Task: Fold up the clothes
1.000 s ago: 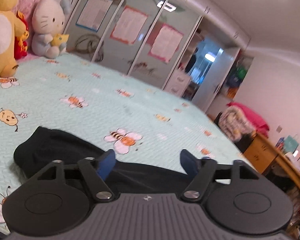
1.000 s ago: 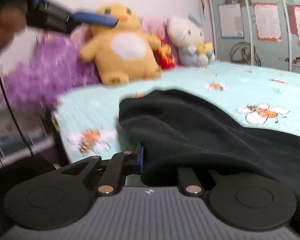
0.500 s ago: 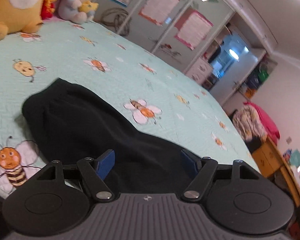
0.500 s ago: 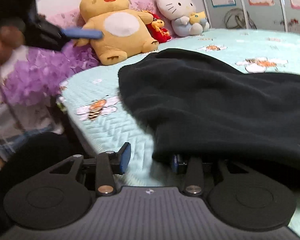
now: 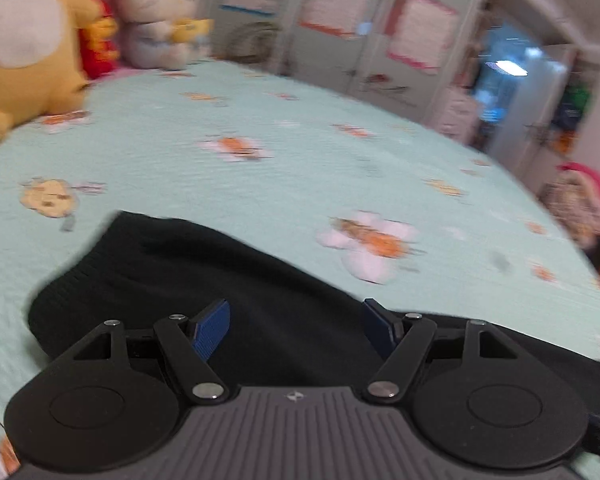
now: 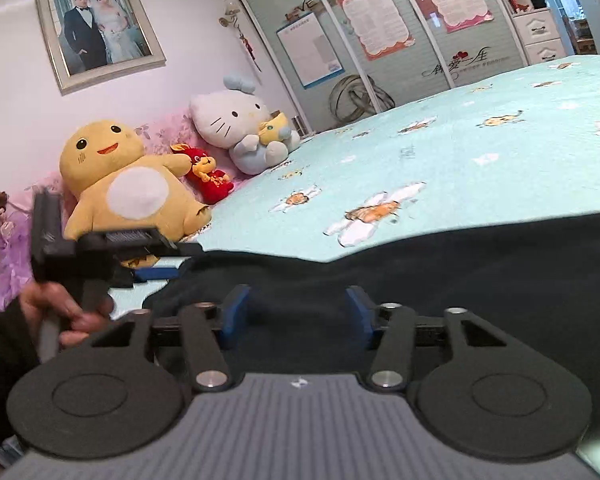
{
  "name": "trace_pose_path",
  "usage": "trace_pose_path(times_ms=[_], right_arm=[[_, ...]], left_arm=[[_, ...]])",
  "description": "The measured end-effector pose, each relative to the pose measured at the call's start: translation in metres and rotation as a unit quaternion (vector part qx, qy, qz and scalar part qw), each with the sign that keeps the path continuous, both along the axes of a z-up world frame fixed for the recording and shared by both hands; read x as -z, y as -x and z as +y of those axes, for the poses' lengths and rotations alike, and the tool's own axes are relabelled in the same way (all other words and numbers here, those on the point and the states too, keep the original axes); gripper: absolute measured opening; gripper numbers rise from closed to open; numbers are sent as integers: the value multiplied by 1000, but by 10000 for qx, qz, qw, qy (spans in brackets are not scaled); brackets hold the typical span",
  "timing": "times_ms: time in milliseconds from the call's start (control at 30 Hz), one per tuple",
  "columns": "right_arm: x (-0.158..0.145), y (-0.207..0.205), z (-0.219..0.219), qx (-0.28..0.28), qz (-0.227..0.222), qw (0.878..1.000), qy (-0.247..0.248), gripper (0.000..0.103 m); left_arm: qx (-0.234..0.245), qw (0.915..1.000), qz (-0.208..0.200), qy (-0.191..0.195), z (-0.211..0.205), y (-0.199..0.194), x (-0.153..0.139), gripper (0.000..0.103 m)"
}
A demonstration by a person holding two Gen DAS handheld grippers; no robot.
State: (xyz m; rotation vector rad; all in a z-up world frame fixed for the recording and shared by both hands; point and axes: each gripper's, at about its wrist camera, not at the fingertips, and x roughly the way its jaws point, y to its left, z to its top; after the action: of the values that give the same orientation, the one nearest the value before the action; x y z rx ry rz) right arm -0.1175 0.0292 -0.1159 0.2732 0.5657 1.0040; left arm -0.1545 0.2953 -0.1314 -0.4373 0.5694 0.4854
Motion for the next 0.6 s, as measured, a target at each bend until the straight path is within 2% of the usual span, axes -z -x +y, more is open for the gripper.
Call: trace_pose_path(times_ms=[100, 167, 233, 300, 333, 367, 400, 433, 467, 500, 533, 600], right_arm=[[2, -20, 54, -269, 318, 9990, 177, 43], [12, -30, 96, -485, 113, 9972, 559, 43], [34, -48, 135, -665, 95, 9891, 1307, 43], [55, -79, 147, -433, 181, 9806, 1904, 39], [63, -97, 145, -205, 386, 9794, 1970, 15], [66, -117, 130, 82, 957, 9814, 1659, 1], [66, -131, 113, 447, 1502, 9775, 1410, 0], [63, -138, 96, 833, 1840, 9716, 1234, 3], [56, -137, 86, 1031, 1858, 9703, 1156, 12], [47, -130, 81, 1022, 1718, 9733, 1125, 18], [40, -123, 78, 959, 1590, 9766, 1087, 28], [29, -110, 88, 536, 1401, 9839, 973, 40]], left_arm=[[-579, 9977, 340, 65, 44, -17, 24, 75], [-816, 9956, 454, 109, 65, -21, 39, 72], [-925, 9946, 456, 146, 81, -21, 51, 72], [-867, 9955, 390, 51, 83, -20, 51, 72], [-838, 9958, 371, 9, 84, -19, 52, 72], [-814, 9960, 356, -23, 84, -19, 51, 72], [-803, 9962, 348, -31, 84, -18, 50, 72], [-800, 9962, 350, -42, 83, -18, 49, 72], [-800, 9961, 354, -72, 78, -17, 45, 70], [-726, 9969, 266, -145, 72, -18, 38, 70], [-570, 9980, 66, -283, 62, -17, 32, 73], [-412, 9977, -158, -506, 49, -21, 23, 76]])
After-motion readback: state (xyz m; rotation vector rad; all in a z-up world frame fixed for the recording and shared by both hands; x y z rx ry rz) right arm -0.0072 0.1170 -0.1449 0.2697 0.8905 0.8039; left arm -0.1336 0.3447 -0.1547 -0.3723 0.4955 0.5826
